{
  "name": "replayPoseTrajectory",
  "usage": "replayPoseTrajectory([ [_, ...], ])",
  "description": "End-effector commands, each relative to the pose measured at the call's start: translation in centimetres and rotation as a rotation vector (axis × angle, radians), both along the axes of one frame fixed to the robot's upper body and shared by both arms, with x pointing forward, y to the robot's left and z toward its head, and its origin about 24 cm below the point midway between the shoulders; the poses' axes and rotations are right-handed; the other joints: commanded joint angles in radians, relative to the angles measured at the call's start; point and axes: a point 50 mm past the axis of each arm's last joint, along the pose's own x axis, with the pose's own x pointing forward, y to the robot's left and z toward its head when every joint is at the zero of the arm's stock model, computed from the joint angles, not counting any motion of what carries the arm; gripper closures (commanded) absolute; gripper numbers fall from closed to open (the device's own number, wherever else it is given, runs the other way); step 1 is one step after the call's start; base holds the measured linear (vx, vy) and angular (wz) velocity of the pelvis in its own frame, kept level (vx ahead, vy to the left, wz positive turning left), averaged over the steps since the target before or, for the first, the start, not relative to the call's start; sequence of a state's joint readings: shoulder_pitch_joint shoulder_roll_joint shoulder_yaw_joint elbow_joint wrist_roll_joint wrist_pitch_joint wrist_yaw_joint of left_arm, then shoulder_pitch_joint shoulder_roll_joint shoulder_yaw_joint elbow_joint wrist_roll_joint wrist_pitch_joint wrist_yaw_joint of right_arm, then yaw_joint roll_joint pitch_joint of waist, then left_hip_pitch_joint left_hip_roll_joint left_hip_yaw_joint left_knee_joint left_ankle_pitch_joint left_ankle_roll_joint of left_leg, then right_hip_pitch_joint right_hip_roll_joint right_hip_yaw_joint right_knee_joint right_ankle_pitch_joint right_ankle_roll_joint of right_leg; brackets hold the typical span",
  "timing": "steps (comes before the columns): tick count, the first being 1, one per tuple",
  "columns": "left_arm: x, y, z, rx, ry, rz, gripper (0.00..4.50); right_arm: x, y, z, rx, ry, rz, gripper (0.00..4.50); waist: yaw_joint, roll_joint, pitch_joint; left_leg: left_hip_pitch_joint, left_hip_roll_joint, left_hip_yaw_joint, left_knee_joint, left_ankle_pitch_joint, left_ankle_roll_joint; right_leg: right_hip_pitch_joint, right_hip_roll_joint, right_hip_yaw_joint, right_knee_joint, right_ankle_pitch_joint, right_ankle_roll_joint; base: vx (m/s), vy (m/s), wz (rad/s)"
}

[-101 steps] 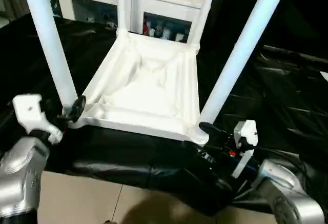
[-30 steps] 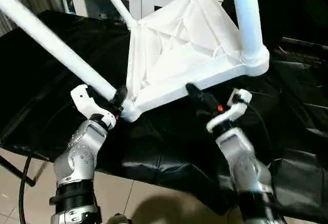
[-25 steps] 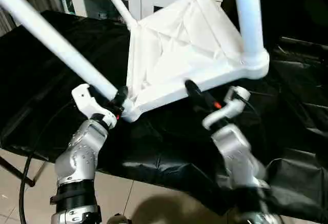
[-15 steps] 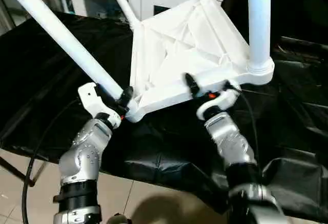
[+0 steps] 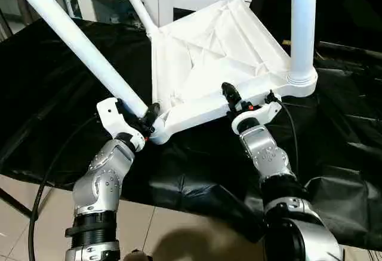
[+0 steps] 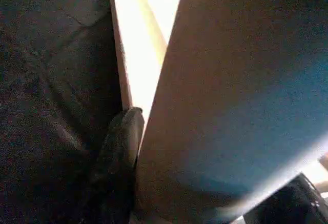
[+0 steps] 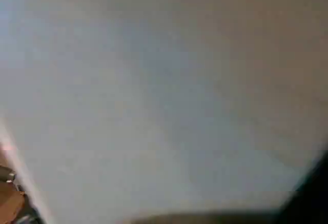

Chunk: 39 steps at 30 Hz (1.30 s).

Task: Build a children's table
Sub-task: Flip table

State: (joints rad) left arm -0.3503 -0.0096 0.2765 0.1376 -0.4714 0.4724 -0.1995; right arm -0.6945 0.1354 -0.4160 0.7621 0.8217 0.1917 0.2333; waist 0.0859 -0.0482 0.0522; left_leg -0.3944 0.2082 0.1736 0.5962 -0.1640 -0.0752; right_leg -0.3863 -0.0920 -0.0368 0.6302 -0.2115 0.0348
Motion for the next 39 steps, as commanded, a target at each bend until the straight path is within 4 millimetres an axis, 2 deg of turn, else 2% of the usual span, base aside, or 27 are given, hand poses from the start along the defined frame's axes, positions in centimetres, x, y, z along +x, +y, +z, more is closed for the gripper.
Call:
replayPoseTrajectory([
  [1,0.0,-0.9,1.4,-0.083,-0.082,-0.03,2.18,0.6,1.2,1.4,0.035,-0.031,0.002,1.32,-0.002,0.003,-0.066,0.024,0.016,0.005,-0.082,-0.21,-0.042,0.028,-0.033,0.023,-0.074,-0.099,-0.139,0.0,0.0,0.0],
  [2,0.0,-0.9,1.4,-0.081,-0.082,-0.033,2.18,0.7,1.2,1.5,0.038,-0.036,0.002,1.55,-0.001,0.004,-0.066,0.024,0.016,0.004,-0.082,-0.215,-0.043,0.028,-0.033,0.023,-0.075,-0.11,-0.138,0.0,0.0,0.0],
  [3,-0.1,-1.1,1.4,-0.083,-0.083,-0.038,2.18,0.6,1.0,1.6,0.035,-0.042,0.004,1.66,-0.003,-0.005,-0.066,0.023,0.016,0.006,-0.082,-0.212,-0.04,0.027,-0.033,0.023,-0.076,-0.113,-0.135,0.0,0.0,0.0],
  [5,-0.1,-1.1,1.3,-0.081,-0.086,-0.032,2.18,0.6,0.7,1.6,0.032,-0.05,0.005,1.75,-0.001,-0.004,-0.065,0.023,0.017,0.005,-0.082,-0.211,-0.037,0.027,-0.034,0.023,-0.076,-0.119,-0.135,0.0,0.0,0.0],
  [6,-0.1,-1.2,1.3,-0.08,-0.086,-0.031,2.18,0.6,0.5,1.6,0.031,-0.051,0.003,1.87,-0.002,-0.009,-0.064,0.022,0.017,0.006,-0.082,-0.21,-0.035,0.027,-0.035,0.023,-0.078,-0.131,-0.132,0.0,0.0,0.0],
  [9,-0.2,-1.4,1.2,-0.102,-0.088,-0.046,2.18,0.7,0.0,1.8,0.029,-0.06,-0.003,2.08,-0.001,-0.008,-0.063,0.022,0.017,0.005,-0.083,-0.206,-0.035,0.025,-0.035,0.024,-0.077,-0.139,-0.126,0.0,0.0,0.0],
  [12,-0.2,-1.6,1.2,-0.13,-0.093,-0.07,1.44,0.7,-0.2,2.1,0.025,-0.073,-0.006,2.34,-0.002,-0.005,-0.063,0.022,0.017,0.006,-0.082,-0.209,-0.038,0.024,-0.035,0.024,-0.078,-0.146,-0.127,0.0,0.0,0.0],
  [13,-0.2,-1.7,1.3,-0.122,-0.1,-0.072,1.4,0.9,-0.6,2.6,0.014,-0.091,-0.011,2.44,-0.004,-0.011,-0.064,0.023,0.017,0.008,-0.081,-0.206,-0.038,0.022,-0.034,0.025,-0.079,-0.142,-0.128,0.0,0.0,0.0],
  [15,-0.2,-1.7,1.5,-0.123,-0.115,-0.085,1.33,1.0,-0.7,3.3,-0.003,-0.128,0.0,2.49,-0.001,-0.008,-0.073,0.022,0.017,0.008,-0.074,-0.148,-0.03,0.026,-0.033,0.023,-0.066,-0.059,-0.144,0.0,0.0,0.0],
  [17,0.0,-1.6,1.6,-0.127,-0.138,-0.082,1.06,1.0,-0.7,3.7,-0.024,-0.155,0.009,2.54,-0.003,-0.009,-0.076,0.016,0.014,0.009,-0.071,-0.104,-0.014,0.028,-0.028,0.021,-0.061,0.007,-0.145,0.0,0.0,0.0],
  [18,0.1,-1.1,2.1,-0.132,-0.191,-0.052,0.99,1.1,-1.0,4.1,-0.047,-0.169,0.005,2.55,-0.002,-0.005,-0.076,0.017,0.014,0.01,-0.069,-0.085,-0.002,0.023,-0.026,0.021,-0.058,0.05,-0.152,0.0,0.0,0.0],
  [19,0.2,-1.0,2.5,-0.134,-0.214,-0.039,0.86,1.1,-1.1,4.3,-0.053,-0.174,0.002,2.56,-0.004,-0.01,-0.074,0.015,0.014,0.013,-0.069,-0.102,0.006,0.023,-0.025,0.021,-0.06,0.049,-0.157,0.0,0.0,0.0],
  [20,0.2,-0.8,3.1,-0.172,-0.252,-0.026,0.86,1.1,-1.3,4.5,-0.064,-0.188,0.003,2.56,-0.002,-0.01,-0.075,0.016,0.015,0.013,-0.07,-0.11,0.007,0.022,-0.026,0.02,-0.06,0.042,-0.159,0.0,0.0,0.0],
  [21,0.1,-0.3,3.6,-0.234,-0.289,-0.014,0.81,1.1,-1.4,4.8,-0.072,-0.202,0.002,2.57,-0.004,-0.011,-0.073,0.014,0.015,0.014,-0.07,-0.125,0.007,0.021,-0.028,0.021,-0.061,0.027,-0.162,0.0,0.0,0.0],
  [22,0.1,0.3,4.1,-0.286,-0.329,0.008,0.81,1.1,-1.6,4.9,-0.074,-0.212,-0.004,2.57,-0.003,-0.02,-0.07,0.014,0.016,0.016,-0.071,-0.15,0.001,0.019,-0.03,0.021,-0.064,-0.02,-0.164,0.0,0.0,0.0],
  [23,0.0,1.3,4.5,-0.33,-0.361,0.045,0.81,1.0,-1.8,5.1,-0.081,-0.218,-0.012,2.57,-0.002,-0.022,-0.07,0.015,0.017,0.016,-0.072,-0.158,-0.004,0.02,-0.032,0.022,-0.064,-0.037,-0.164,0.0,0.0,0.0],
  [25,-0.4,3.0,5.3,-0.385,-0.424,0.101,0.78,0.8,-2.1,5.4,-0.1,-0.233,-0.016,2.57,-0.001,-0.034,-0.068,0.016,0.018,0.016,-0.072,-0.164,-0.009,0.017,-0.031,0.021,-0.064,-0.067,-0.153,0.0,0.0,0.0],
  [27,-1.0,4.4,5.7,-0.418,-0.482,0.134,0.78,0.6,-2.4,5.5,-0.136,-0.244,-0.012,2.57,-0.004,-0.029,-0.068,0.012,0.018,0.015,-0.072,-0.138,-0.013,0.018,-0.029,0.022,-0.062,-0.046,-0.139,0.0,0.0,0.0],
  [28,-1.2,4.7,5.8,-0.422,-0.491,0.144,0.78,0.6,-2.4,5.5,-0.144,-0.245,-0.013,2.57,-0.005,-0.032,-0.069,0.013,0.017,0.016,-0.07,-0.119,-0.014,0.017,-0.026,0.021,-0.059,-0.016,-0.132,0.0,0.0,0.0],
  [29,-1.7,5.5,6.1,-0.44,-0.519,0.168,0.78,0.5,-2.8,5.6,-0.169,-0.249,-0.019,2.57,-0.005,-0.029,-0.069,0.014,0.016,0.015,-0.069,-0.111,-0.015,0.018,-0.025,0.021,-0.057,0.0,-0.13,0.0,0.0,0.0],
  [30,-1.9,5.7,6.2,-0.449,-0.53,0.175,0.78,0.5,-2.9,5.7,-0.175,-0.252,-0.022,2.57,-0.006,-0.034,-0.07,0.013,0.015,0.016,-0.066,-0.087,-0.01,0.02,-0.024,0.022,-0.053,0.04,-0.129,0.0,0.0,0.0],
  [32,-2.5,6.8,6.1,-0.45,-0.559,0.181,0.78,0.4,-3.8,5.8,-0.212,-0.253,-0.052,2.57,-0.003,-0.03,-0.071,0.016,0.013,0.018,-0.063,-0.071,-0.005,0.019,-0.022,0.022,-0.051,0.065,-0.131,0.0,0.0,0.0],
  [33,-2.7,7.5,6.1,-0.442,-0.568,0.202,0.78,0.3,-4.3,5.7,-0.226,-0.247,-0.068,2.57,-0.005,-0.033,-0.071,0.015,0.011,0.019,-0.063,-0.07,-0.003,0.02,-0.02,0.023,-0.052,0.067,-0.126,0.0,0.0,0.0],
  [34,-2.8,8.0,6.2,-0.445,-0.574,0.226,0.78,0.2,-4.7,5.6,-0.238,-0.245,-0.081,2.57,-0.004,-0.027,-0.071,0.017,0.012,0.019,-0.064,-0.076,-0.006,0.019,-0.02,0.023,-0.052,0.063,-0.123,0.0,0.0,0.0],
  [35,-2.9,8.3,6.3,-0.453,-0.583,0.238,0.78,0.2,-4.9,5.7,-0.243,-0.245,-0.087,2.57,-0.004,-0.028,-0.07,0.019,0.013,0.019,-0.064,-0.087,-0.008,0.017,-0.019,0.023,-0.054,0.055,-0.121,0.0,0.0,0.0],
  [38,-3.1,9.3,6.8,-0.479,-0.615,0.271,0.78,-0.1,-5.6,5.7,-0.259,-0.247,-0.104,2.57,-0.001,-0.027,-0.067,0.022,0.014,0.019,-0.067,-0.121,-0.028,0.016,-0.02,0.024,-0.056,0.016,-0.114,0.0,0.0,0.0],
  [39,-3.2,10.5,7.1,-0.468,-0.628,0.317,0.78,-0.3,-6.7,5.9,-0.295,-0.246,-0.137,2.57,-0.002,-0.023,-0.067,0.022,0.014,0.018,-0.069,-0.138,-0.039,0.016,-0.019,0.023,-0.059,-0.005,-0.108,0.0,0.0,0.0],
])
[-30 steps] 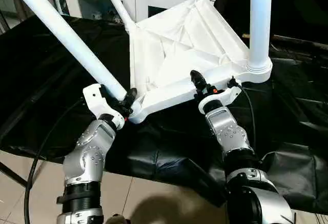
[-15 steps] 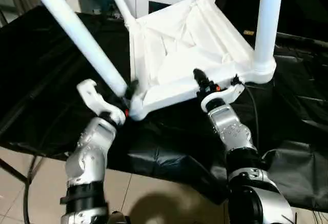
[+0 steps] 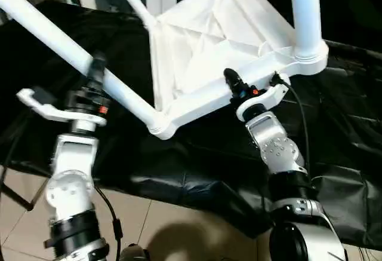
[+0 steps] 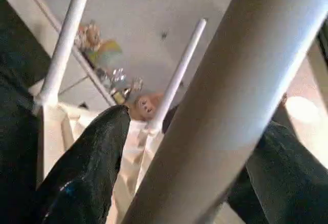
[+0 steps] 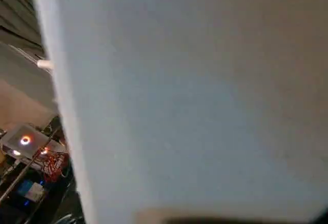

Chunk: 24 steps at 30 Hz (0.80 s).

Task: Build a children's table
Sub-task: Flip table

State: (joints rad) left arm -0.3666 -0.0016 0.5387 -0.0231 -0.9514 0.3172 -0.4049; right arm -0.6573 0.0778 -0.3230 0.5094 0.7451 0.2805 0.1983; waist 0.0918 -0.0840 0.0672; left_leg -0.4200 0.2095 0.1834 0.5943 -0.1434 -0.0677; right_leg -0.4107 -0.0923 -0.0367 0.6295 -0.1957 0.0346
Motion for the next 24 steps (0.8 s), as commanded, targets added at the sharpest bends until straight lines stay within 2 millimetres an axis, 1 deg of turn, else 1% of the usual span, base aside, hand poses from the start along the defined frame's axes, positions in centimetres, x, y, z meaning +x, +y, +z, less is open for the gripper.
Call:
replayPoseTrajectory([
  [1,-1.3,4.8,0.2,-0.057,-0.012,0.227,0.78,-0.4,-5.8,1.9,-0.099,-0.109,-0.176,2.57,-0.007,0.014,-0.082,0.049,0.012,0.007,-0.068,-0.173,-0.056,0.04,-0.019,0.023,-0.06,-0.039,-0.098,0.0,0.0,0.0],
  [2,-1.3,4.8,0.2,-0.057,-0.012,0.227,0.78,-0.4,-5.8,1.9,-0.099,-0.109,-0.176,2.57,-0.007,0.014,-0.082,0.049,0.013,0.007,-0.068,-0.176,-0.06,0.04,-0.019,0.023,-0.06,-0.045,-0.092,0.0,0.0,0.0],
  [3,-1.1,4.3,0.1,0.021,0.013,0.179,0.78,-0.5,-6.5,2.0,-0.11,-0.108,-0.211,2.57,-0.007,0.014,-0.08,0.05,0.013,0.006,-0.071,-0.195,-0.07,0.038,-0.02,0.023,-0.063,-0.072,-0.082,0.0,0.0,0.0],
  [4,-0.9,2.9,-0.5,0.124,0.06,0.069,0.78,-0.6,-7.2,2.2,-0.113,-0.108,-0.237,2.57,-0.005,0.027,-0.08,0.052,0.012,0.005,-0.072,-0.209,-0.078,0.036,-0.02,0.022,-0.063,-0.088,-0.078,0.0,0.0,0.0],
  [5,-1.0,2.1,-0.7,0.183,0.061,0.01,0.78,-0.6,-7.4,2.2,-0.123,-0.111,-0.243,2.57,-0.007,0.024,-0.081,0.054,0.013,0.005,-0.072,-0.217,-0.081,0.034,-0.019,0.022,-0.065,-0.1,-0.07,0.0,0.0,0.0],
  [6,-1.0,1.4,-1.1,0.22,0.077,-0.039,0.78,-0.7,-7.5,2.3,-0.127,-0.113,-0.246,2.57,-0.006,0.023,-0.08,0.054,0.013,0.005,-0.073,-0.23,-0.085,0.034,-0.018,0.022,-0.067,-0.123,-0.062,0.0,0.0,0.0],
  [7,-1.1,0.3,-2.1,0.298,0.132,-0.125,0.78,-0.7,-7.7,2.4,-0.136,-0.115,-0.255,2.57,-0.005,0.029,-0.079,0.058,0.014,0.006,-0.073,-0.244,-0.092,0.029,-0.019,0.024,-0.069,-0.132,-0.064,0.0,0.0,0.0],
  [8,-1.1,0.2,-2.2,0.304,0.137,-0.132,0.78,-0.7,-7.7,2.5,-0.137,-0.115,-0.255,2.57,-0.006,0.027,-0.079,0.057,0.013,0.007,-0.073,-0.246,-0.092,0.029,-0.017,0.024,-0.07,-0.134,-0.063,0.0,0.0,0.0],
  [9,-1.2,-0.5,-3.2,0.371,0.193,-0.194,0.78,-0.7,-7.8,2.7,-0.145,-0.12,-0.264,2.57,-0.005,0.026,-0.079,0.056,0.013,0.008,-0.073,-0.258,-0.095,0.028,-0.017,0.025,-0.071,-0.152,-0.065,0.0,0.0,0.0],
  [10,-1.3,-0.6,-3.7,0.403,0.227,-0.21,0.78,-0.7,-7.9,2.8,-0.146,-0.124,-0.269,2.58,-0.005,0.031,-0.079,0.054,0.012,0.007,-0.075,-0.269,-0.1,0.028,-0.018,0.025,-0.073,-0.169,-0.061,0.0,0.0,0.0],
  [11,-1.3,-0.6,-4.0,0.419,0.245,-0.215,0.78,-0.7,-8.0,3.0,-0.147,-0.127,-0.272,2.59,-0.008,0.029,-0.08,0.05,0.011,0.004,-0.076,-0.276,-0.102,0.031,-0.018,0.025,-0.073,-0.191,-0.052,0.0,0.0,0.0],
  [12,-1.4,-0.5,-4.2,0.43,0.258,-0.218,0.78,-0.7,-8.0,3.1,-0.147,-0.129,-0.274,2.59,-0.008,0.028,-0.08,0.05,0.01,0.004,-0.076,-0.275,-0.105,0.031,-0.018,0.025,-0.074,-0.194,-0.052,0.0,0.0,0.0],
  [14,-1.5,-0.5,-4.4,0.432,0.27,-0.221,0.78,-0.7,-8.1,3.3,-0.152,-0.134,-0.278,2.59,-0.012,0.028,-0.081,0.047,0.011,0.002,-0.077,-0.28,-0.107,0.032,-0.02,0.025,-0.074,-0.196,-0.059,0.0,0.0,0.0],
  [15,-1.7,-0.1,-4.5,0.435,0.277,-0.233,0.78,-0.7,-8.3,3.5,-0.158,-0.139,-0.279,2.59,-0.014,0.025,-0.083,0.046,0.011,0.002,-0.075,-0.277,-0.103,0.032,-0.02,0.024,-0.073,-0.188,-0.07,0.0,0.0,0.0],
  [16,-2.0,0.3,-4.6,0.435,0.285,-0.253,0.78,-0.8,-8.4,3.7,-0.161,-0.145,-0.278,2.59,-0.017,0.024,-0.082,0.044,0.01,0.001,-0.076,-0.274,-0.1,0.033,-0.02,0.023,-0.072,-0.187,-0.073,0.0,0.0,0.0],
  [17,-2.4,0.8,-4.6,0.446,0.288,-0.273,0.78,-0.8,-8.5,3.9,-0.172,-0.153,-0.277,2.59,-0.017,0.024,-0.083,0.043,0.009,0.001,-0.075,-0.27,-0.098,0.034,-0.02,0.023,-0.071,-0.187,-0.076,0.0,0.0,0.0],
  [18,-2.8,1.3,-4.7,0.456,0.29,-0.291,0.78,-0.8,-8.6,4.1,-0.184,-0.16,-0.276,2.59,-0.019,0.024,-0.083,0.043,0.007,0.002,-0.074,-0.26,-0.09,0.032,-0.018,0.023,-0.069,-0.182,-0.082,0.0,0.0,0.0],
  [19,-3.1,1.4,-4.5,0.471,0.272,-0.314,0.78,-0.8,-8.6,4.3,-0.189,-0.164,-0.273,2.59,-0.022,0.025,-0.083,0.041,0.007,0.002,-0.074,-0.25,-0.087,0.034,-0.017,0.022,-0.067,-0.173,-0.086,0.0,0.0,0.0],
  [20,-3.4,1.4,-4.3,0.48,0.259,-0.33,0.78,-0.8,-8.7,4.4,-0.196,-0.166,-0.273,2.59,-0.024,0.022,-0.083,0.043,0.008,0.004,-0.072,-0.239,-0.083,0.033,-0.017,0.023,-0.067,-0.16,-0.093,0.0,0.0,0.0],
  [21,-3.7,1.3,-4.0,0.491,0.237,-0.357,0.78,-0.8,-8.8,4.5,-0.213,-0.169,-0.273,2.59,-0.024,0.024,-0.083,0.045,0.009,0.005,-0.071,-0.235,-0.081,0.031,-0.017,0.023,-0.065,-0.152,-0.098,0.0,0.0,0.0],
  [22,-4.0,1.1,-3.3,0.519,0.191,-0.393,0.78,-0.7,-9.0,4.6,-0.25,-0.17,-0.272,2.59,-0.025,0.021,-0.082,0.045,0.009,0.007,-0.07,-0.226,-0.074,0.031,-0.016,0.023,-0.065,-0.143,-0.106,0.0,0.0,0.0],
  [23,-4.1,1.0,-2.5,0.549,0.15,-0.405,0.78,-0.7,-9.2,4.9,-0.297,-0.176,-0.282,2.59,-0.024,0.023,-0.082,0.045,0.009,0.007,-0.07,-0.221,-0.072,0.032,-0.017,0.023,-0.064,-0.14,-0.109,0.0,0.0,0.0],
  [24,-4.2,0.7,-1.7,0.566,0.107,-0.429,0.78,-0.6,-9.4,5.3,-0.339,-0.184,-0.294,2.59,-0.025,0.022,-0.081,0.047,0.01,0.008,-0.069,-0.217,-0.07,0.03,-0.015,0.022,-0.064,-0.138,-0.112,0.0,0.0,0.0],
])
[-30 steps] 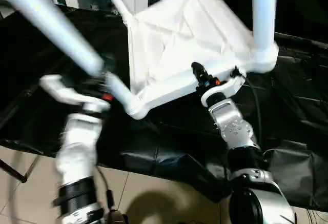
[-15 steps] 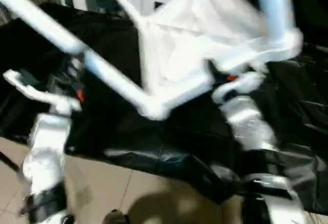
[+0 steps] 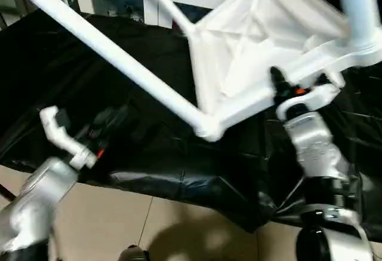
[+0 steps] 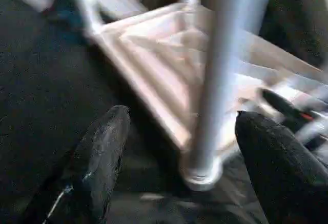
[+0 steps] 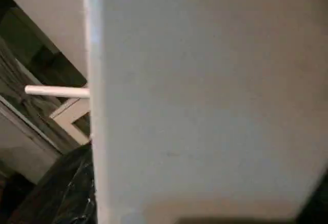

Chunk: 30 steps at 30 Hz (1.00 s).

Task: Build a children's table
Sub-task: Flip table

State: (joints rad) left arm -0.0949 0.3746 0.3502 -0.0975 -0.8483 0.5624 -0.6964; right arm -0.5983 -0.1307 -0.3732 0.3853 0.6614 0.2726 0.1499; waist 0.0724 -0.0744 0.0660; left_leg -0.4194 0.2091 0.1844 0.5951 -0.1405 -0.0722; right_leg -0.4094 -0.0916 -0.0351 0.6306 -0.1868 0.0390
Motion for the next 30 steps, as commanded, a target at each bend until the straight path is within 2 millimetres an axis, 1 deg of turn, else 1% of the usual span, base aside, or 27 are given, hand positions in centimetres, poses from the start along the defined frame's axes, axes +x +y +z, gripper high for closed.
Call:
replayPoseTrajectory([
  [1,-0.1,-1.0,2.3,0.014,-0.106,-0.095,0.78,0.1,-0.9,3.7,-0.136,-0.125,-0.051,2.59,-0.006,0.013,-0.078,0.046,0.009,0.008,-0.07,-0.225,-0.064,0.029,-0.015,0.022,-0.065,-0.151,-0.12,0.0,0.0,0.0],
  [3,-0.2,-1.6,3.8,0.03,-0.165,-0.163,0.78,0.3,-1.2,4.3,-0.175,-0.124,-0.076,2.6,-0.005,0.012,-0.078,0.047,0.008,0.009,-0.069,-0.228,-0.069,0.028,-0.016,0.022,-0.065,-0.167,-0.116,0.0,0.0,0.0],
  [4,-0.2,-1.8,4.2,0.04,-0.179,-0.181,0.78,0.3,-1.3,4.5,-0.187,-0.123,-0.082,2.6,-0.006,0.013,-0.079,0.045,0.008,0.008,-0.069,-0.223,-0.073,0.03,-0.016,0.021,-0.063,-0.172,-0.113,0.0,0.0,0.0],
  [6,-0.2,-2.2,5.0,0.072,-0.208,-0.215,0.78,0.4,-1.5,4.8,-0.225,-0.122,-0.098,2.6,-0.009,0.012,-0.079,0.047,0.006,0.009,-0.066,-0.222,-0.075,0.029,-0.015,0.023,-0.063,-0.172,-0.106,0.0,0.0,0.0],
  [7,-0.1,-2.4,5.3,0.098,-0.214,-0.227,0.78,0.3,-1.5,4.9,-0.248,-0.119,-0.109,2.6,-0.01,0.011,-0.078,0.046,0.006,0.01,-0.066,-0.22,-0.075,0.028,-0.014,0.023,-0.064,-0.174,-0.104,0.0,0.0,0.0],
  [8,-0.1,-2.5,5.4,0.115,-0.215,-0.232,0.78,0.3,-1.5,5.0,-0.261,-0.117,-0.111,2.6,-0.009,0.012,-0.079,0.046,0.006,0.01,-0.065,-0.216,-0.075,0.029,-0.014,0.023,-0.063,-0.173,-0.101,0.0,0.0,0.0],
  [9,-0.1,-2.6,5.6,0.16,-0.216,-0.243,0.78,0.3,-1.4,5.2,-0.306,-0.112,-0.123,2.6,-0.01,0.009,-0.08,0.045,0.006,0.009,-0.065,-0.21,-0.074,0.031,-0.014,0.023,-0.062,-0.167,-0.097,0.0,0.0,0.0],
  [12,0.0,-2.9,6.1,0.231,-0.224,-0.257,0.78,0.1,-1.0,5.8,-0.359,-0.123,-0.131,2.61,-0.012,0.011,-0.08,0.046,0.005,0.01,-0.064,-0.192,-0.078,0.03,-0.012,0.023,-0.06,-0.152,-0.091,0.0,0.0,0.0],
  [13,0.0,-2.9,6.2,0.24,-0.225,-0.259,0.78,0.1,-1.0,5.9,-0.368,-0.124,-0.132,2.61,-0.012,0.01,-0.08,0.046,0.006,0.01,-0.064,-0.192,-0.081,0.029,-0.011,0.023,-0.06,-0.152,-0.09,0.0,0.0,0.0],
  [15,0.3,-3.3,6.7,0.297,-0.232,-0.271,0.78,-0.1,-0.5,6.5,-0.436,-0.139,-0.152,2.61,-0.012,0.012,-0.081,0.047,0.006,0.009,-0.064,-0.186,-0.085,0.029,-0.009,0.022,-0.058,-0.145,-0.09,0.0,0.0,0.0],
  [16,0.6,-3.4,6.8,0.334,-0.235,-0.258,0.78,-0.2,-0.1,6.9,-0.488,-0.15,-0.165,2.61,-0.013,0.011,-0.081,0.046,0.005,0.009,-0.062,-0.18,-0.087,0.03,-0.01,0.022,-0.056,-0.138,-0.091,0.0,0.0,0.0],
  [17,0.8,-3.4,6.8,0.346,-0.236,-0.25,0.78,-0.2,0.0,6.9,-0.506,-0.154,-0.168,2.61,-0.013,0.011,-0.081,0.046,0.004,0.01,-0.062,-0.183,-0.091,0.03,-0.011,0.023,-0.057,-0.142,-0.088,0.0,0.0,0.0],
  [20,1.3,-3.4,6.6,0.392,-0.224,-0.218,0.78,-0.4,0.5,7.2,-0.519,-0.155,-0.189,2.61,-0.018,0.009,-0.082,0.041,0.004,0.009,-0.06,-0.169,-0.093,0.034,-0.012,0.024,-0.054,-0.128,-0.082,0.0,0.0,0.0],
  [21,1.4,-3.5,6.4,0.4,-0.218,-0.216,0.78,-0.5,0.8,7.2,-0.537,-0.149,-0.199,2.61,-0.018,0.011,-0.083,0.042,0.003,0.009,-0.059,-0.162,-0.092,0.034,-0.01,0.024,-0.055,-0.122,-0.079,0.0,0.0,0.0],
  [23,1.5,-3.6,6.2,0.41,-0.211,-0.213,0.78,-0.5,0.9,7.2,-0.55,-0.149,-0.205,2.62,-0.019,0.011,-0.085,0.043,0.003,0.009,-0.058,-0.153,-0.089,0.035,-0.01,0.024,-0.051,-0.103,-0.084,0.0,0.0,0.0],
  [25,1.6,-4.0,5.9,0.436,-0.203,-0.223,0.78,-0.7,1.1,7.2,-0.597,-0.135,-0.223,2.62,-0.019,0.009,-0.085,0.043,0.002,0.01,-0.057,-0.148,-0.085,0.034,-0.009,0.024,-0.051,-0.092,-0.089,0.0,0.0,0.0],
  [27,1.6,-4.2,5.8,0.45,-0.202,-0.231,0.78,-0.8,1.2,7.2,-0.612,-0.129,-0.228,2.62,-0.018,0.009,-0.085,0.043,0.002,0.01,-0.056,-0.135,-0.083,0.035,-0.008,0.024,-0.049,-0.076,-0.089,0.0,0.0,0.0],
  [28,1.7,-4.2,5.7,0.457,-0.201,-0.236,0.78,-0.8,1.2,7.1,-0.621,-0.123,-0.233,2.62,-0.018,0.009,-0.085,0.043,0.002,0.01,-0.056,-0.137,-0.083,0.035,-0.009,0.024,-0.049,-0.079,-0.089,0.0,0.0,0.0],
  [29,1.7,-4.3,5.7,0.462,-0.2,-0.241,0.78,-0.8,1.2,7.1,-0.628,-0.118,-0.238,2.62,-0.02,0.006,-0.084,0.042,0.002,0.01,-0.057,-0.139,-0.083,0.035,-0.009,0.024,-0.05,-0.085,-0.089,0.0,0.0,0.0],
  [30,1.9,-4.6,5.6,0.504,-0.206,-0.251,0.78,-0.8,1.3,7.0,-0.662,-0.104,-0.266,2.62,-0.018,0.007,-0.083,0.045,0.003,0.011,-0.057,-0.149,-0.084,0.032,-0.009,0.025,-0.052,-0.11,-0.085,0.0,0.0,0.0],
])
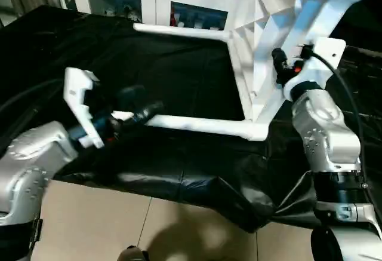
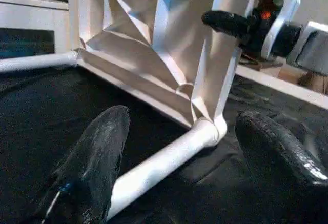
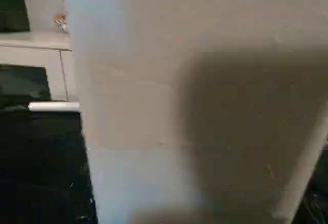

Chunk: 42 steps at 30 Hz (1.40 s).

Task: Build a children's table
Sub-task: Flip table

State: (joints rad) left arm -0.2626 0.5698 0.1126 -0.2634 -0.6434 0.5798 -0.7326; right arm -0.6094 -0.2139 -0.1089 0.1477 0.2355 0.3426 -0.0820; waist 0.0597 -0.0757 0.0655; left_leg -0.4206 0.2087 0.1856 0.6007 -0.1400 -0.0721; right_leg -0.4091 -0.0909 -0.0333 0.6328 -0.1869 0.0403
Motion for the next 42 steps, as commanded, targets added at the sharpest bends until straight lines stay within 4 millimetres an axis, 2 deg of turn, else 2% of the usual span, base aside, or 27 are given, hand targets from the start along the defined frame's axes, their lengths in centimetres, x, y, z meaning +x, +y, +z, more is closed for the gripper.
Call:
replayPoseTrajectory([
  [1,0.5,-0.7,0.2,0.084,-0.039,-0.023,0.78,-0.6,-1.0,2.3,-0.072,-0.103,-0.114,2.62,-0.007,0.005,-0.083,0.046,0.003,0.01,-0.062,-0.154,-0.083,0.031,-0.01,0.023,-0.056,-0.117,-0.084,0.0,0.0,0.0],
  [2,0.6,-0.8,0.2,0.088,-0.04,-0.024,0.78,-0.6,-1.0,2.3,-0.075,-0.103,-0.117,2.62,-0.004,0.008,-0.082,0.048,0.004,0.01,-0.062,-0.158,-0.084,0.03,-0.011,0.023,-0.057,-0.127,-0.082,0.0,0.0,0.0],
  [3,1.0,-1.4,0.1,0.132,-0.063,-0.037,0.78,-0.5,-0.5,2.0,-0.103,-0.095,-0.14,2.62,-0.006,0.003,-0.081,0.046,0.004,0.01,-0.063,-0.164,-0.09,0.03,-0.012,0.024,-0.058,-0.143,-0.076,0.0,0.0,0.0],
  [4,1.0,-1.4,0.1,0.132,-0.063,-0.037,0.78,-0.5,-0.5,2.0,-0.103,-0.095,-0.14,2.62,-0.005,0.004,-0.081,0.046,0.004,0.009,-0.063,-0.167,-0.091,0.029,-0.013,0.024,-0.059,-0.154,-0.073,0.0,0.0,0.0],
  [5,1.1,-1.7,0.2,0.139,-0.078,-0.043,0.78,-0.4,0.0,1.8,-0.103,-0.085,-0.124,2.62,-0.005,0.005,-0.081,0.047,0.004,0.009,-0.063,-0.171,-0.092,0.029,-0.014,0.024,-0.058,-0.157,-0.073,0.0,0.0,0.0],
  [7,1.4,-2.5,0.4,0.147,-0.114,-0.052,0.78,-0.2,0.8,1.3,-0.101,-0.063,-0.09,2.62,-0.008,0.002,-0.082,0.042,0.004,0.007,-0.063,-0.17,-0.097,0.031,-0.015,0.024,-0.056,-0.157,-0.072,0.0,0.0,0.0],
  [9,1.5,-3.0,0.6,0.158,-0.148,-0.058,0.78,-0.1,1.1,0.9,-0.109,-0.048,-0.07,2.62,-0.01,0.003,-0.081,0.043,0.004,0.007,-0.063,-0.184,-0.097,0.03,-0.015,0.025,-0.057,-0.164,-0.072,0.0,0.0,0.0],
  [11,1.5,-3.8,0.8,0.146,-0.178,-0.082,0.78,-0.1,1.6,0.3,-0.115,-0.037,-0.01,2.62,-0.01,0.0,-0.081,0.041,0.004,0.007,-0.063,-0.192,-0.093,0.031,-0.016,0.025,-0.059,-0.173,-0.069,0.0,0.0,0.0],
  [12,1.5,-4.0,0.8,0.14,-0.185,-0.081,0.78,-0.1,1.7,0.0,-0.121,-0.035,0.007,2.27,-0.01,0.002,-0.081,0.041,0.005,0.007,-0.062,-0.199,-0.092,0.031,-0.017,0.026,-0.059,-0.18,-0.07,0.0,0.0,0.0],
  [13,1.5,-4.2,0.8,0.135,-0.188,-0.076,0.78,-0.2,1.7,-0.2,-0.113,-0.036,0.016,2.27,-0.01,0.0,-0.081,0.039,0.005,0.007,-0.062,-0.195,-0.09,0.031,-0.017,0.026,-0.059,-0.178,-0.072,0.0,0.0,0.0],
  [15,1.7,-4.4,0.7,0.145,-0.198,-0.048,0.78,-0.4,1.7,-0.5,-0.102,-0.034,0.026,1.9,-0.012,0.002,-0.081,0.038,0.004,0.006,-0.061,-0.197,-0.087,0.031,-0.016,0.026,-0.058,-0.174,-0.073,0.0,0.0,0.0],
  [19,2.0,-5.0,0.3,0.159,-0.235,-0.01,0.78,-0.8,1.7,-1.1,-0.082,-0.043,0.026,1.6,-0.017,0.0,-0.081,0.039,0.006,0.005,-0.061,-0.226,-0.087,0.027,-0.015,0.027,-0.064,-0.199,-0.066,0.0,0.0,0.0],
  [22,2.4,-5.1,-0.7,0.23,-0.27,0.038,0.78,-1.1,1.6,-1.8,-0.073,-0.035,0.019,1.28,-0.02,-0.001,-0.08,0.04,0.006,0.002,-0.064,-0.262,-0.088,0.023,-0.014,0.026,-0.071,-0.242,-0.057,0.0,0.0,0.0],
  [23,2.6,-5.0,-1.3,0.243,-0.257,0.062,0.78,-1.1,1.6,-2.1,-0.07,-0.027,0.018,1.28,-0.024,-0.002,-0.082,0.041,0.006,0.0,-0.065,-0.294,-0.095,0.021,-0.015,0.026,-0.072,-0.275,-0.049,0.0,0.0,0.0],
  [25,3.0,-4.9,-2.4,0.253,-0.22,0.142,0.78,-1.2,1.8,-2.6,-0.042,-0.016,0.025,1.28,-0.025,0.001,-0.081,0.044,0.006,-0.002,-0.065,-0.324,-0.1,0.017,-0.015,0.026,-0.073,-0.292,-0.053,0.0,0.0,0.0],
  [30,3.4,-5.0,-2.7,0.232,-0.252,0.278,0.78,-1.3,2.0,-3.2,-0.023,-0.01,0.033,1.28,-0.025,0.0,-0.082,0.043,0.007,-0.006,-0.066,-0.347,-0.094,0.016,-0.014,0.025,-0.074,-0.279,-0.072,0.0,0.0,0.0],
  [32,2.8,-5.8,-3.0,0.235,-0.258,0.15,0.78,-1.5,2.2,-3.9,-0.027,-0.004,0.06,1.28,-0.023,0.001,-0.082,0.04,0.006,-0.006,-0.065,-0.345,-0.087,0.018,-0.016,0.025,-0.077,-0.284,-0.066,0.0,0.0,0.0],
  [34,2.6,-5.8,-3.2,0.272,-0.298,0.106,0.78,-1.6,2.2,-4.0,-0.03,-0.009,0.059,1.28,-0.023,0.0,-0.083,0.04,0.005,-0.006,-0.065,-0.336,-0.083,0.016,-0.016,0.025,-0.074,-0.275,-0.074,0.0,0.0,0.0],
  [37,2.9,-5.1,-2.0,0.412,-0.475,0.152,0.78,-2.0,1.5,-2.7,-0.023,-0.119,0.032,1.28,-0.023,0.002,-0.084,0.037,0.007,-0.009,-0.067,-0.338,-0.079,0.019,-0.015,0.025,-0.075,-0.259,-0.067,0.0,0.0,0.0],
  [39,2.9,-5.1,-1.7,0.434,-0.5,0.141,0.78,-2.2,1.3,-2.3,-0.022,-0.155,0.033,1.28,-0.023,0.002,-0.084,0.039,0.007,-0.008,-0.066,-0.334,-0.078,0.018,-0.016,0.026,-0.07,-0.25,-0.067,0.0,0.0,0.0],
  [40,3.1,-5.2,-1.3,0.527,-0.564,0.107,0.78,-2.7,1.2,-1.5,-0.036,-0.224,0.059,1.28,-0.021,0.008,-0.084,0.042,0.008,-0.008,-0.066,-0.334,-0.078,0.016,-0.015,0.026,-0.07,-0.243,-0.074,0.0,0.0,0.0],
  [41,3.1,-5.2,-1.3,0.542,-0.574,0.101,0.78,-2.8,1.1,-1.4,-0.038,-0.236,0.063,1.28,-0.019,0.014,-0.083,0.044,0.008,-0.009,-0.066,-0.34,-0.076,0.014,-0.015,0.026,-0.072,-0.241,-0.072,0.0,0.0,0.0],
  [42,3.2,-5.1,-0.9,0.617,-0.643,0.077,0.78,-3.7,0.9,-0.8,-0.056,-0.313,0.101,1.28,-0.02,0.01,-0.083,0.041,0.008,-0.009,-0.067,-0.34,-0.076,0.016,-0.014,0.026,-0.068,-0.229,-0.074,0.0,0.0,0.0],
])
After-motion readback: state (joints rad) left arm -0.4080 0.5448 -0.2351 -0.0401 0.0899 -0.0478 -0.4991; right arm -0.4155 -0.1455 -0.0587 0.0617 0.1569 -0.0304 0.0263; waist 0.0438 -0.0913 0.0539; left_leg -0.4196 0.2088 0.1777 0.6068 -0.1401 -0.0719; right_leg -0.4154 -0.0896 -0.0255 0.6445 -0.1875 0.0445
